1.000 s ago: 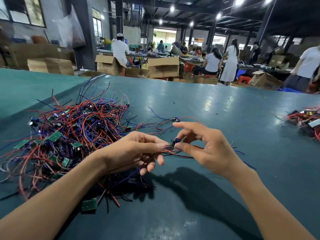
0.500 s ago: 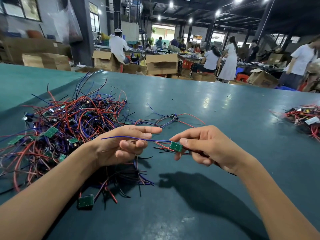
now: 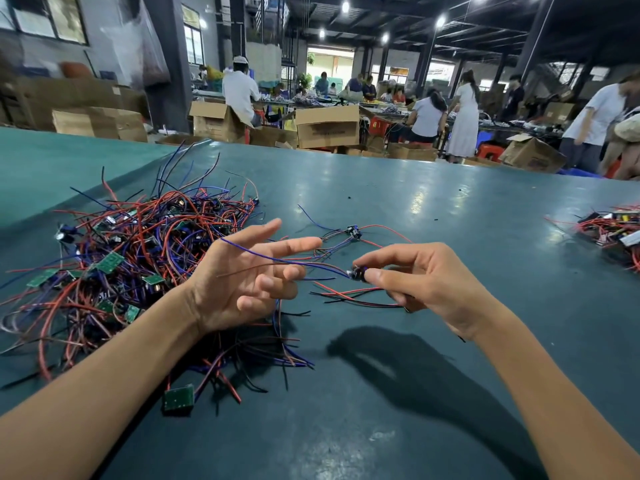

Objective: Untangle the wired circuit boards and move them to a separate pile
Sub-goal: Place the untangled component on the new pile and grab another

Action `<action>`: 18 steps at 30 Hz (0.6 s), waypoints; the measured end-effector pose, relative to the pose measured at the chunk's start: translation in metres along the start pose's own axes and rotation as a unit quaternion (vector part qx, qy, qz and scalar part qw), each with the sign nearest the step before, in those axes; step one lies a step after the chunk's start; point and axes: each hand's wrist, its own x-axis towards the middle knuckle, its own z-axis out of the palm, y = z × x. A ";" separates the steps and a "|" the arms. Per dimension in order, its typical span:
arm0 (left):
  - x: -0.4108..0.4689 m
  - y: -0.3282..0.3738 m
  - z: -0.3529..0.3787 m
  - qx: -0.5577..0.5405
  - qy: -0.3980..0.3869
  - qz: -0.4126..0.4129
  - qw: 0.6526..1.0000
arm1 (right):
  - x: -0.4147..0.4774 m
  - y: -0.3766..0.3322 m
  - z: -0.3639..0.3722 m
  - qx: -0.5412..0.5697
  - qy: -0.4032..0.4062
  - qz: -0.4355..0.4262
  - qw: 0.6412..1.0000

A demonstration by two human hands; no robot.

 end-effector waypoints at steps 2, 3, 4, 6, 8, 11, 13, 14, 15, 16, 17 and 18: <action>-0.002 0.000 -0.003 0.003 -0.014 0.012 1.000 | 0.000 0.001 0.000 -0.025 0.024 -0.032 0.999; -0.002 0.000 -0.004 0.002 -0.027 0.016 1.000 | 0.000 0.001 0.000 -0.032 0.029 -0.044 0.998; -0.002 0.000 -0.004 -0.002 -0.044 0.017 0.999 | 0.000 0.002 -0.001 -0.035 0.031 -0.052 0.998; -0.002 -0.001 -0.005 -0.003 -0.069 0.016 0.997 | 0.001 0.005 -0.003 -0.036 0.037 -0.061 0.997; -0.002 -0.002 -0.005 0.023 -0.061 0.023 0.998 | 0.002 0.008 -0.005 -0.043 0.050 -0.062 0.996; 0.001 -0.004 -0.003 0.064 0.007 0.044 0.997 | 0.005 0.013 -0.010 -0.062 0.076 -0.058 0.994; 0.003 -0.004 -0.003 0.067 0.054 0.062 0.994 | 0.007 0.018 -0.017 -0.089 0.106 -0.060 0.989; 0.004 -0.004 -0.002 0.062 0.070 0.070 0.993 | 0.008 0.021 -0.021 -0.097 0.124 -0.057 0.986; 0.005 -0.004 -0.002 0.055 0.083 0.077 0.992 | 0.008 0.025 -0.025 -0.107 0.145 -0.050 0.982; 0.005 -0.005 -0.002 0.050 0.091 0.083 0.991 | 0.009 0.029 -0.028 -0.122 0.165 -0.043 0.978; 0.006 -0.005 -0.001 0.047 0.095 0.088 0.990 | 0.009 0.034 -0.032 -0.141 0.182 -0.034 0.973; 0.006 -0.005 -0.001 0.046 0.099 0.091 0.990 | 0.010 0.039 -0.035 -0.158 0.194 -0.023 0.968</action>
